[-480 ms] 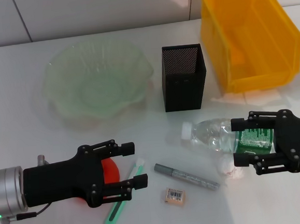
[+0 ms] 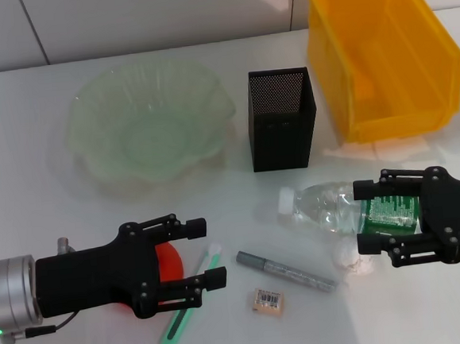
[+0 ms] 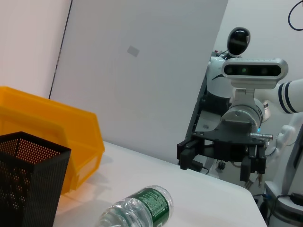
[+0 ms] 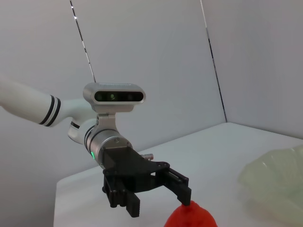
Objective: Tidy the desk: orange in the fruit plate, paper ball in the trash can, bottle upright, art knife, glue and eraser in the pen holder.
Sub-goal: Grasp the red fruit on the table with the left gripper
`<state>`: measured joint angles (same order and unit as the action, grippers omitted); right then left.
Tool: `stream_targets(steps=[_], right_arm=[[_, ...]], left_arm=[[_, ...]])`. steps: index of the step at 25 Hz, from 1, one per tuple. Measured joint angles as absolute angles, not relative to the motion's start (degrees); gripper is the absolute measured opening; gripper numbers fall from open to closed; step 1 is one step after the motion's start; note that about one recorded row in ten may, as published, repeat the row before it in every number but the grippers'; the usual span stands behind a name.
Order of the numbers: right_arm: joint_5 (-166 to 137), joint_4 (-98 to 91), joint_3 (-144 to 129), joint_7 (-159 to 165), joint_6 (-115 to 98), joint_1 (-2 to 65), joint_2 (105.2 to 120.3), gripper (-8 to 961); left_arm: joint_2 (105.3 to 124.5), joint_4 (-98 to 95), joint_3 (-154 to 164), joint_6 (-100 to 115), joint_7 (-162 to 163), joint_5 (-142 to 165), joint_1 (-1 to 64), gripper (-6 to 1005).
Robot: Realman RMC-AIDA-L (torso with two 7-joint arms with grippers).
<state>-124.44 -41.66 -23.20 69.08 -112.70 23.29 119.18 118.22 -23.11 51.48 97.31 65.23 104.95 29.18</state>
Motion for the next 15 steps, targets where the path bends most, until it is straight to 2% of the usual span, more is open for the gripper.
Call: stream_targets(steps=[6,15], right_arm=[[-124.57,-41.69,-23.20,69.04,-112.91,22.37,119.17,777],[-124.41,-41.68,-23.19,68.47,-112.64,20.70,119.18,774]], left_arm=[[118.32,-23.31,51.26,96.94,64.80,104.92,28.96,780],[117.82,-27.86,48.87,91.66,64.30,104.48,24.35,777]])
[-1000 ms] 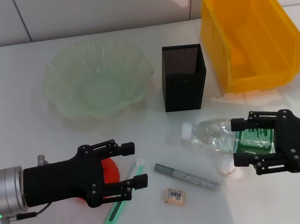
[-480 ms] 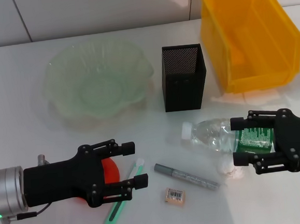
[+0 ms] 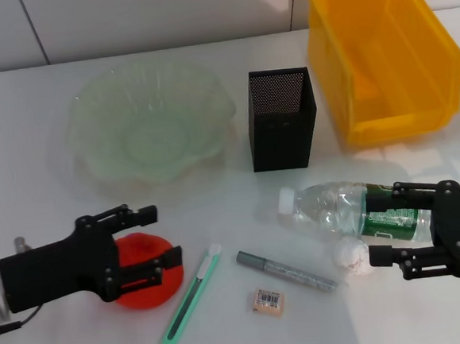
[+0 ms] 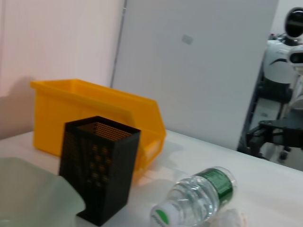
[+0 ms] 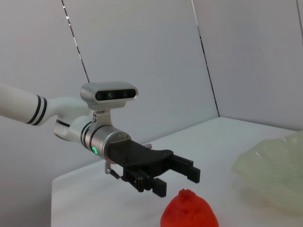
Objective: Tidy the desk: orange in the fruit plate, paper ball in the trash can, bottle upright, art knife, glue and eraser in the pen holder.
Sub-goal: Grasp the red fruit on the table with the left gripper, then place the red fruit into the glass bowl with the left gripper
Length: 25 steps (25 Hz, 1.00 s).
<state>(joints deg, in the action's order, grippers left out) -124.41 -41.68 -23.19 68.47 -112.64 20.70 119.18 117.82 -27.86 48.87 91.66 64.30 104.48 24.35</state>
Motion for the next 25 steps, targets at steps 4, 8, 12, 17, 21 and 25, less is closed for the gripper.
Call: stream_targets(steps=[4,8,12,17,21,25], right_arm=[[-124.41,-41.56,-23.20,68.40,-112.58,20.67,119.26,772],[-124.41,-41.49,-23.20,68.38,-112.65,20.84,119.27,771],[-124.41,-41.48,-23.20,68.37,-112.74,21.12,119.27,769],[-124.41,-41.48,-23.20,68.39,-112.83,21.49,119.27,768],[-124.41,-41.48,-23.05,68.54,-112.89,21.61,119.27,766],[-124.18,-41.48,-22.68,68.66,-113.02,21.43,119.27,765]], left_arm=[[117.90,-27.72,47.93,89.95,63.42,104.78,23.34,776],[118.17,-27.31,48.36,86.74,63.66,105.34,22.60,754],[118.25,-26.80,48.50,85.10,63.47,105.71,22.45,724],[118.35,-27.17,48.79,82.83,63.13,106.90,22.24,535],[118.38,-27.22,48.78,83.26,63.14,106.79,22.18,386],[118.39,-27.59,48.62,86.37,63.09,106.69,22.90,265]])
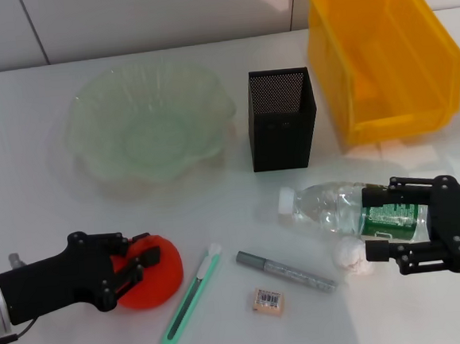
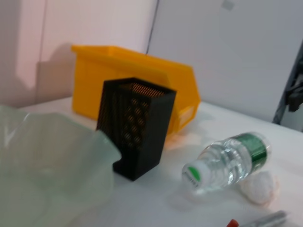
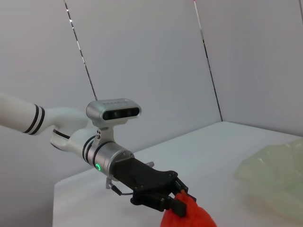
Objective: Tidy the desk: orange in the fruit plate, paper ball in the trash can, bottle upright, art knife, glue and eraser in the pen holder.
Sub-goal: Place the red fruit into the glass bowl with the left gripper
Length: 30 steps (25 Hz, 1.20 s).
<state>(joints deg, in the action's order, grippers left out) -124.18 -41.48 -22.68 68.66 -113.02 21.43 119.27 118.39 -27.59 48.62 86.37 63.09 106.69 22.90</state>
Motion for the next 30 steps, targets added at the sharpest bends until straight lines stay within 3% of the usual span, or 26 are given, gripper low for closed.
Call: stream_targets(steps=[10,22,30], right_arm=[[-122.18,-41.48,-22.49,68.73,-113.12,19.97,119.26,761],[-121.51,-41.39,-22.43,68.87,-113.12,19.64,119.26,757],[-121.51,-41.25,-22.54,68.90,-113.11,19.89,119.26,755]], left_arm=[[118.35,-35.49,47.94,94.03,63.42,94.50,25.70,151],[118.79,-28.53,49.45,65.57,62.76,89.52,36.01,145],[118.84,-26.08,51.84,60.39,62.52,89.73,38.03,110]])
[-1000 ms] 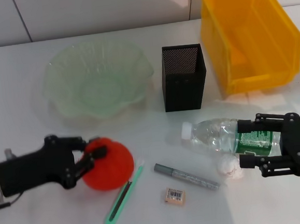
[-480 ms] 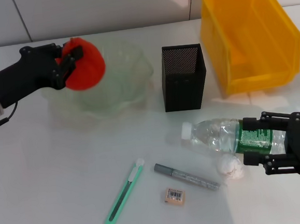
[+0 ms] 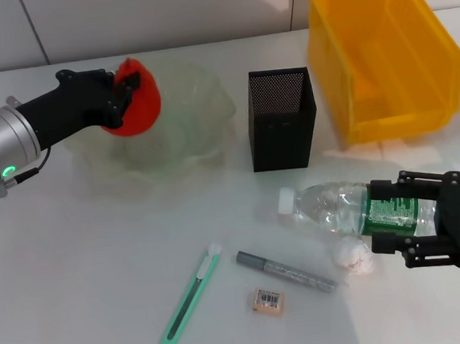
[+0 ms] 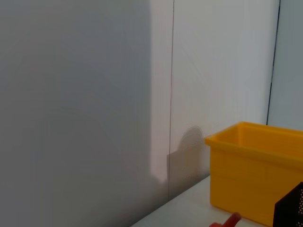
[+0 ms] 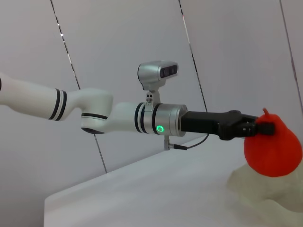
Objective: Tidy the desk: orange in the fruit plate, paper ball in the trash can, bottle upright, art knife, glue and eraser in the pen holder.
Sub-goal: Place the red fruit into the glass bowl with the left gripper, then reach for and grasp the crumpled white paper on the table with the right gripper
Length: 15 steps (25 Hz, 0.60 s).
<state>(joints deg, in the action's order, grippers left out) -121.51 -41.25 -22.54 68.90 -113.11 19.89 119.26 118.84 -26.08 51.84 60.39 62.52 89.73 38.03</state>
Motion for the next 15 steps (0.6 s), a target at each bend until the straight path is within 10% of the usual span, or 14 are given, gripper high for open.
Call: stream_targets(steps=[4,15], right_arm=[[-121.51,-40.31,-22.57,68.90,-112.88,20.28,119.27,753],[-121.55,-40.66,-22.50,71.77,-111.64,20.46,119.10,749]], left_arm=[[119.10,-25.67,53.25,59.08,62.58,89.50,38.36,89],[118.74,-25.90,55.56,63.76,63.83,88.36,37.51,461]])
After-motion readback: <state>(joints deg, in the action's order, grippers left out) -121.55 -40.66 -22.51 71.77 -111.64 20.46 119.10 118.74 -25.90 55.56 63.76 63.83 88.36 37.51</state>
